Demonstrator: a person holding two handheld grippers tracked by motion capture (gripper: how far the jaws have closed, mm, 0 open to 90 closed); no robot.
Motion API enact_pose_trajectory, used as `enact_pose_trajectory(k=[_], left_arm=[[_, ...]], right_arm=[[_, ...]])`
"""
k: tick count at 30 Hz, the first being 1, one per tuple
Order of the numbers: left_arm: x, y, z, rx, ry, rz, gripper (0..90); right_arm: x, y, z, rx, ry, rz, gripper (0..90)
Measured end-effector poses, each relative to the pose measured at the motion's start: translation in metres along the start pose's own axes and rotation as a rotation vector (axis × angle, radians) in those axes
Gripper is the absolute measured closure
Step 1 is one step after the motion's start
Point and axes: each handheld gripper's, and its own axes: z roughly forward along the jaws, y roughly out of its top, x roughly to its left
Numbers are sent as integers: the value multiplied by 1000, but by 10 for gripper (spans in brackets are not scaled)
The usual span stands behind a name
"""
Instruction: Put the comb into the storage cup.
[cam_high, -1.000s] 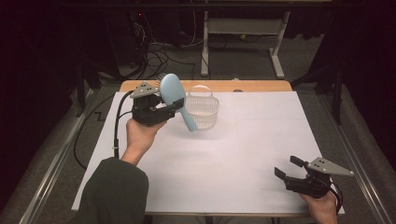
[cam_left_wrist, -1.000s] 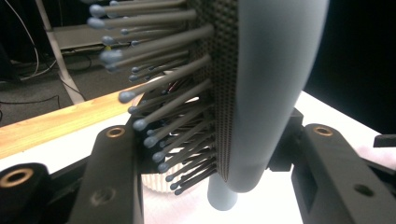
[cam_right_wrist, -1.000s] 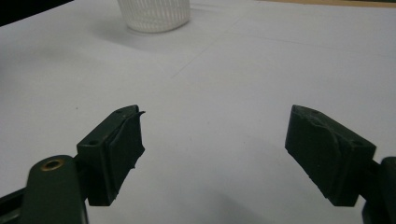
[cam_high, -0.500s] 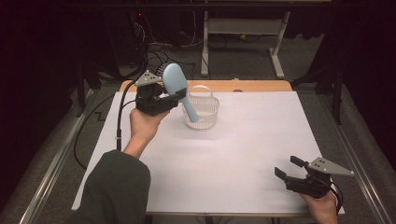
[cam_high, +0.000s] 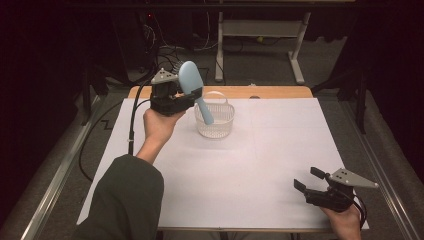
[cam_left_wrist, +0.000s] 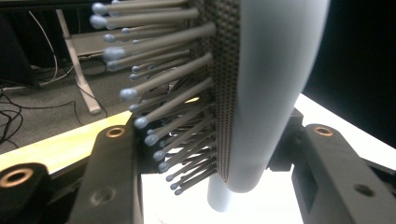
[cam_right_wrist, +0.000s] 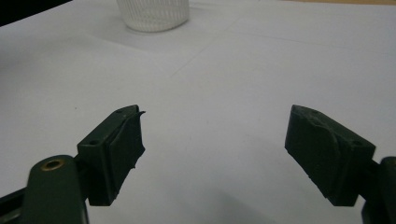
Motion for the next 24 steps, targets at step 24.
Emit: enact_pose_trajectory(k=[24], left_arm=[[5, 6, 33, 28, 28, -11, 498]], right_arm=[[1, 0, 0, 2, 10, -5, 200]])
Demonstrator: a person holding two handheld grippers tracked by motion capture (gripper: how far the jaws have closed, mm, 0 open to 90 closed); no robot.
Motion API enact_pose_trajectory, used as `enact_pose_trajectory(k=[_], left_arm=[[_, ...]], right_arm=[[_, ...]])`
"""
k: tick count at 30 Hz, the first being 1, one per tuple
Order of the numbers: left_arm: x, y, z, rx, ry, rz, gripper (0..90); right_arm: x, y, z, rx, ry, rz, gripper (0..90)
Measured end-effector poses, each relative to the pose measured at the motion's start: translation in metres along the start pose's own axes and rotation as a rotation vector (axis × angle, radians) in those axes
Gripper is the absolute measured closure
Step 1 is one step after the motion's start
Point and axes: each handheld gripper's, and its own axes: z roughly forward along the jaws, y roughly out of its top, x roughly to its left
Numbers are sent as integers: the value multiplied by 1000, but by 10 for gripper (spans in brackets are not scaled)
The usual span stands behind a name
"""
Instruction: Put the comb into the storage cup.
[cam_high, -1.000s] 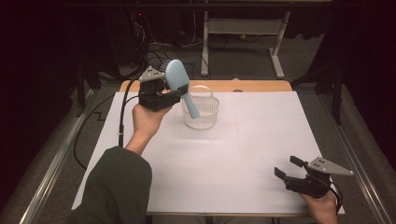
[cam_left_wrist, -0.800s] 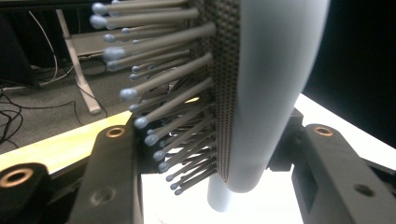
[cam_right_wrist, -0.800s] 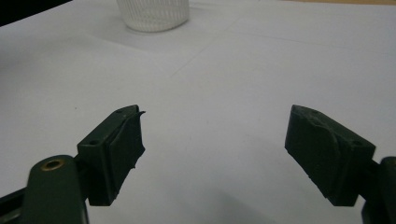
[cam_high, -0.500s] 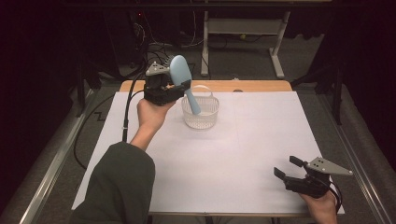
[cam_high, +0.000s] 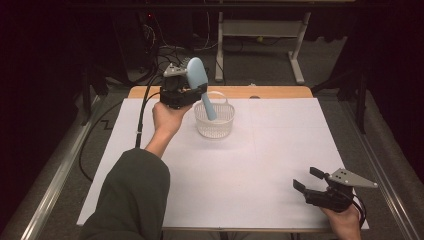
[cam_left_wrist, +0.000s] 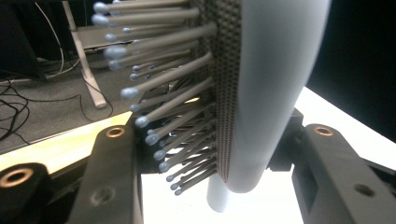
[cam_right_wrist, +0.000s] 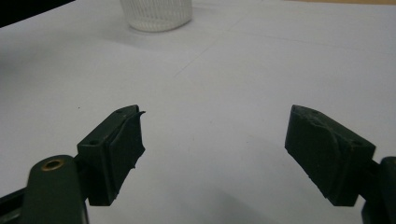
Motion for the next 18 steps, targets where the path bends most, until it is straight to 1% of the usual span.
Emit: enact_pose_trajectory(k=[5, 9, 18], left_arm=[[0, -2, 6, 1, 4, 0, 498], [0, -3, 12, 12, 10, -3, 498], [-2, -7, 23, 33, 9, -8, 498]], right_arm=[[0, 0, 0, 3, 1, -1, 201], [1, 0, 1, 5, 2, 0, 201], [1, 0, 0, 4, 2, 0, 202]])
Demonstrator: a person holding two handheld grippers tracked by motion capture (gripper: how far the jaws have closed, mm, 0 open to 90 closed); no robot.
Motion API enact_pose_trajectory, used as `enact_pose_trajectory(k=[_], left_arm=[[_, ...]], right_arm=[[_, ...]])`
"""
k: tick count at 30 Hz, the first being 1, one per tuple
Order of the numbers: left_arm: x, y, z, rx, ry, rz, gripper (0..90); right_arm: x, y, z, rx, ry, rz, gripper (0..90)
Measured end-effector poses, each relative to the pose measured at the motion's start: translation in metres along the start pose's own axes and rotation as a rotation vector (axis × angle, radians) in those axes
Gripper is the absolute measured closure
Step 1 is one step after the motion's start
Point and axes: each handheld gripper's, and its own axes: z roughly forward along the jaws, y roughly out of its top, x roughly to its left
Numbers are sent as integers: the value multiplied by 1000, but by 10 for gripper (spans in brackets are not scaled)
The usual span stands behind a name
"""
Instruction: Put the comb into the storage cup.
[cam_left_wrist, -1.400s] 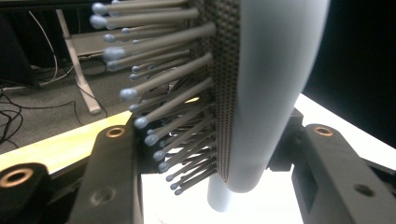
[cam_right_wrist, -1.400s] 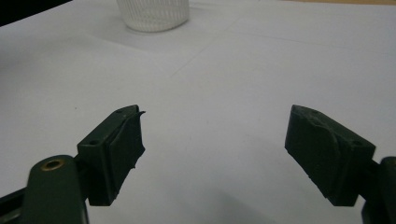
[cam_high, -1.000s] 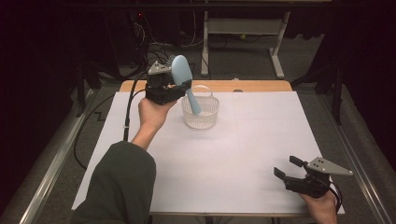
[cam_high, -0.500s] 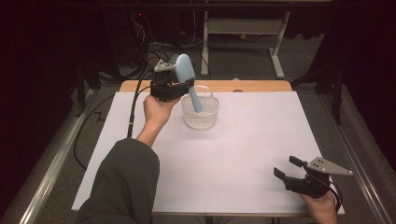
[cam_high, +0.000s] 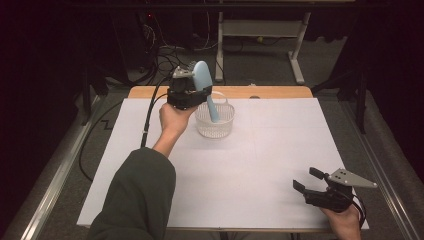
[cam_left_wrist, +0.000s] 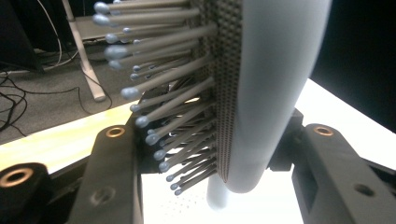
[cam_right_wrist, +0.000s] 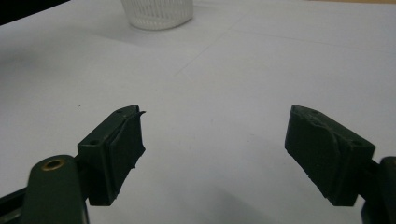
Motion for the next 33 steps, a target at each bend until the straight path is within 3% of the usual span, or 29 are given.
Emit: enact_pose_trajectory(k=[33], left_arm=[[-6, -11, 23, 57, 9, 13, 496]], right_arm=[[1, 0, 1, 8, 14, -3, 201]])
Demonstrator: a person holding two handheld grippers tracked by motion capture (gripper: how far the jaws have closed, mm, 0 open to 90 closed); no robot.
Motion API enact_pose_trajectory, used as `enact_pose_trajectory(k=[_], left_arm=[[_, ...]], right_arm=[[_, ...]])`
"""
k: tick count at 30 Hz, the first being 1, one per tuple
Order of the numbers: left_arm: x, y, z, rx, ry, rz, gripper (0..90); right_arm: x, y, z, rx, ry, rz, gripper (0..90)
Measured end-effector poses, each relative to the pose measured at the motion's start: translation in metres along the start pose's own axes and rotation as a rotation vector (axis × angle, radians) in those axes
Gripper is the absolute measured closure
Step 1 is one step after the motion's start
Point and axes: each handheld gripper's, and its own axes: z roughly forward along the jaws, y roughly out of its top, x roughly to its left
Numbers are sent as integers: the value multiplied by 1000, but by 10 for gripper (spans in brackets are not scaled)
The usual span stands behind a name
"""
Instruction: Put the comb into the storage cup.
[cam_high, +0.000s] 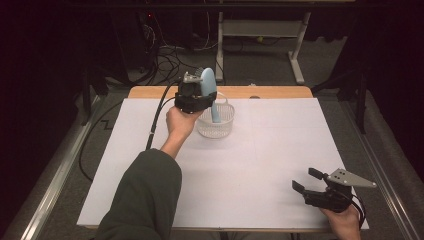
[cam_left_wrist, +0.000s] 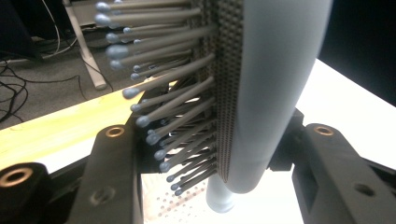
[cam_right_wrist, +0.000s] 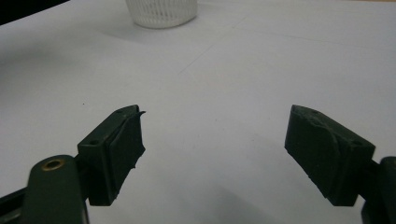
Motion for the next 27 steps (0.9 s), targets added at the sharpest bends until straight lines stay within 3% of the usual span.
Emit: enact_pose_trajectory(k=[27], left_arm=[[6, -13, 11, 11, -5, -19, 494]], right_arm=[[-1, 0, 1, 2, 6, 5, 201]])
